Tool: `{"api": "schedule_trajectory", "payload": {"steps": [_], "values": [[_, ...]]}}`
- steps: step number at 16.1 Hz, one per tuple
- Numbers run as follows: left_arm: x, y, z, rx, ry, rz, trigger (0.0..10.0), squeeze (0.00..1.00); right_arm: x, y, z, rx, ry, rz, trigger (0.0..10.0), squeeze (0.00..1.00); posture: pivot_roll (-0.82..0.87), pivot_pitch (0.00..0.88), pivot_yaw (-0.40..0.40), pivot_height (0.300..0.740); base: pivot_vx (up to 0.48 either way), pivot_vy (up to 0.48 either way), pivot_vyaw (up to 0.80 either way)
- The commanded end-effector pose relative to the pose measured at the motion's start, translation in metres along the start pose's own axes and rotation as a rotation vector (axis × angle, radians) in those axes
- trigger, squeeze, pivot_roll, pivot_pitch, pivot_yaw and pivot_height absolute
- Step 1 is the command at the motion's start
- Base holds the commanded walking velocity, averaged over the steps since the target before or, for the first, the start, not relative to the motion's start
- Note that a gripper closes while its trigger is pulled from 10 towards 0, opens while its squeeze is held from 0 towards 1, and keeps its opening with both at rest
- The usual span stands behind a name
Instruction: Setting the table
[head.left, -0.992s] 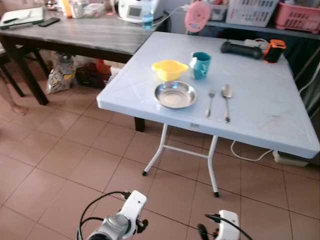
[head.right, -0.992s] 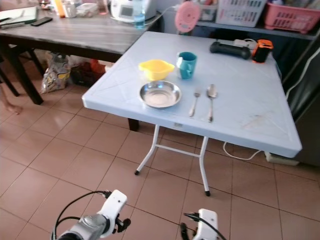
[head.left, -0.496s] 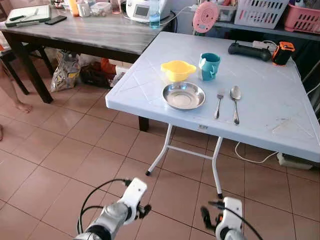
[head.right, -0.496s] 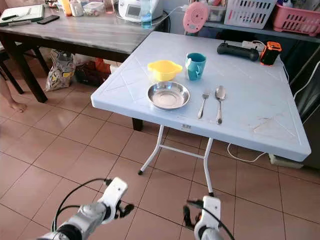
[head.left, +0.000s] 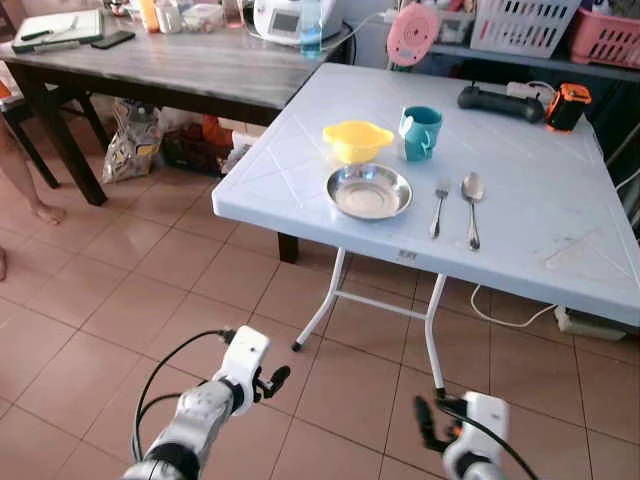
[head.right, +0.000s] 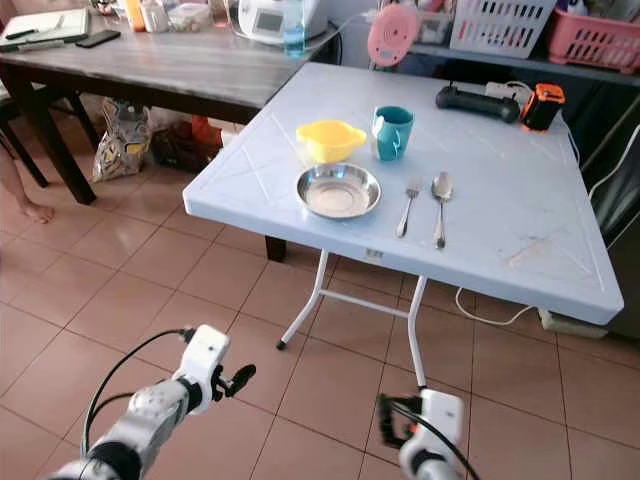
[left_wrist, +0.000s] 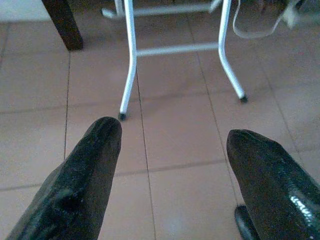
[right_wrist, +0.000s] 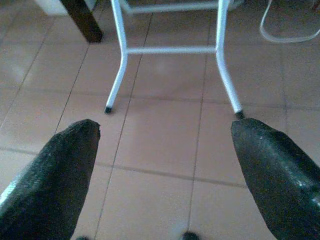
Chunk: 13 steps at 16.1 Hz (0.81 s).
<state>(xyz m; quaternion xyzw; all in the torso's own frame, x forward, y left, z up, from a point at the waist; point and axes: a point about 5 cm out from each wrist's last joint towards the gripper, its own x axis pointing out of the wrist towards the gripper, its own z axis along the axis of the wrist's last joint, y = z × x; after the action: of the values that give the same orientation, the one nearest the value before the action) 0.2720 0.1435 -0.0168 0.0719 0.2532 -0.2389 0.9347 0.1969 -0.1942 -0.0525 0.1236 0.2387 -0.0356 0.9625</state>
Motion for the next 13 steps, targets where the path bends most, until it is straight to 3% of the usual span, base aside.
{"api": "schedule_trajectory", "payload": {"steps": [1, 3, 7, 9, 10, 13], "values": [[-0.001, 0.003, 0.006, -0.005, -0.061, 0.016, 10.0, 0.00, -0.002, -0.003, 0.008, -0.008, -0.049, 0.012, 10.0, 0.00, 0.13, 0.053, -0.023, 0.740, 0.000, 0.000, 0.00], [-0.004, 0.005, 0.011, 0.033, -0.126, 0.022, 10.0, 0.00, -0.011, 0.000, 0.023, -0.104, -0.140, 0.043, 10.0, 0.00, 0.13, 0.053, -0.027, 0.740, 0.000, 0.000, 0.00], [-0.015, 0.019, 0.013, 0.060, -0.208, 0.070, 10.0, 0.00, -0.029, 0.010, 0.040, -0.109, -0.228, 0.080, 10.0, 0.00, 0.11, 0.046, -0.021, 0.740, 0.000, 0.000, 0.00], [-0.025, 0.019, -0.002, 0.082, -0.180, 0.048, 10.0, 0.00, -0.046, 0.012, 0.045, -0.116, -0.241, 0.076, 10.0, 0.00, 0.10, 0.048, -0.014, 0.740, 0.000, 0.000, 0.00], [-0.030, 0.023, -0.012, 0.055, -0.154, 0.053, 10.0, 0.00, -0.053, 0.013, 0.048, -0.114, -0.260, 0.071, 10.0, 0.00, 0.10, 0.048, -0.007, 0.740, 0.000, 0.000, 0.00], [-0.037, 0.032, -0.016, 0.049, -0.159, 0.108, 10.0, 0.00, -0.068, 0.016, 0.058, -0.107, -0.273, 0.053, 10.0, 0.00, 0.09, 0.047, -0.007, 0.740, 0.000, 0.000, 0.00]]}}
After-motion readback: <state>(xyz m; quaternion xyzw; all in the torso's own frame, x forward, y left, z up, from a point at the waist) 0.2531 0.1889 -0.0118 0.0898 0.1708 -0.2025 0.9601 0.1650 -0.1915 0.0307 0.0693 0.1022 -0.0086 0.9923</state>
